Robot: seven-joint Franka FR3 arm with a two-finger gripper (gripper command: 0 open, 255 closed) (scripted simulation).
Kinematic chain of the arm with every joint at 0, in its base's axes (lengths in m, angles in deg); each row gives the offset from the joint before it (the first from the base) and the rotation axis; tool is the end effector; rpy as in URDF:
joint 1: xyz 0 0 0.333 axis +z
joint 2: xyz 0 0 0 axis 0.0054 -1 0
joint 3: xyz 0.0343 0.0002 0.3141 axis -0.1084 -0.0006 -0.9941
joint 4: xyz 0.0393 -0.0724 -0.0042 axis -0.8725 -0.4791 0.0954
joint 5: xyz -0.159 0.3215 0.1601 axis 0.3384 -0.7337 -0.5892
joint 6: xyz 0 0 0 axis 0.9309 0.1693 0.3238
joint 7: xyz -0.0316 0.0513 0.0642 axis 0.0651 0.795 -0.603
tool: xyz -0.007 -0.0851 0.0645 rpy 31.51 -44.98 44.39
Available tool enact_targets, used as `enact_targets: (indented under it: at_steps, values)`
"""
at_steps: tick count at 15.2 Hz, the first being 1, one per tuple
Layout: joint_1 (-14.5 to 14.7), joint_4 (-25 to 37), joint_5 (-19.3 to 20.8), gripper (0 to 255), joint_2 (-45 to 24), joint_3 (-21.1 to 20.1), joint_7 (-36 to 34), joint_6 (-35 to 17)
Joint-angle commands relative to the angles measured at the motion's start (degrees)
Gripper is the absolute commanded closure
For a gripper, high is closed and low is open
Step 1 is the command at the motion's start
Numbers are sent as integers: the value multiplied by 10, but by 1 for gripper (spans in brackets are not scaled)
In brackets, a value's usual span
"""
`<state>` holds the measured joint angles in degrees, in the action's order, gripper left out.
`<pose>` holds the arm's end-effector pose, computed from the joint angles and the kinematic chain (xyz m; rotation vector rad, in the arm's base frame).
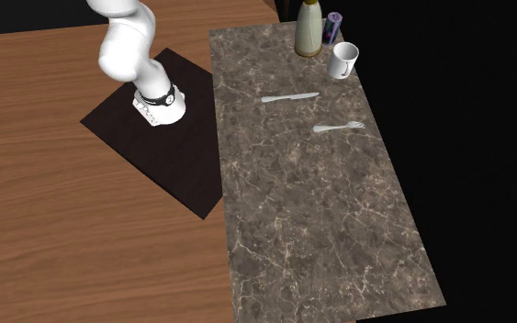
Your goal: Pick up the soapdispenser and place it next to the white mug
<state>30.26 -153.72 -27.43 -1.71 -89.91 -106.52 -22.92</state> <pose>0.3242 0.4995 0.5113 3.1031 0.1179 -0.0635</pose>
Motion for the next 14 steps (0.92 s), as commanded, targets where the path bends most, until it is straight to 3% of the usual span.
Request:
enact_targets:
  at_steps: [1, 14]
  values:
    - [0, -15, 1, 255, -1, 0, -1, -16]
    - [1, -90, 11, 255, -20, 2, -8, -108]
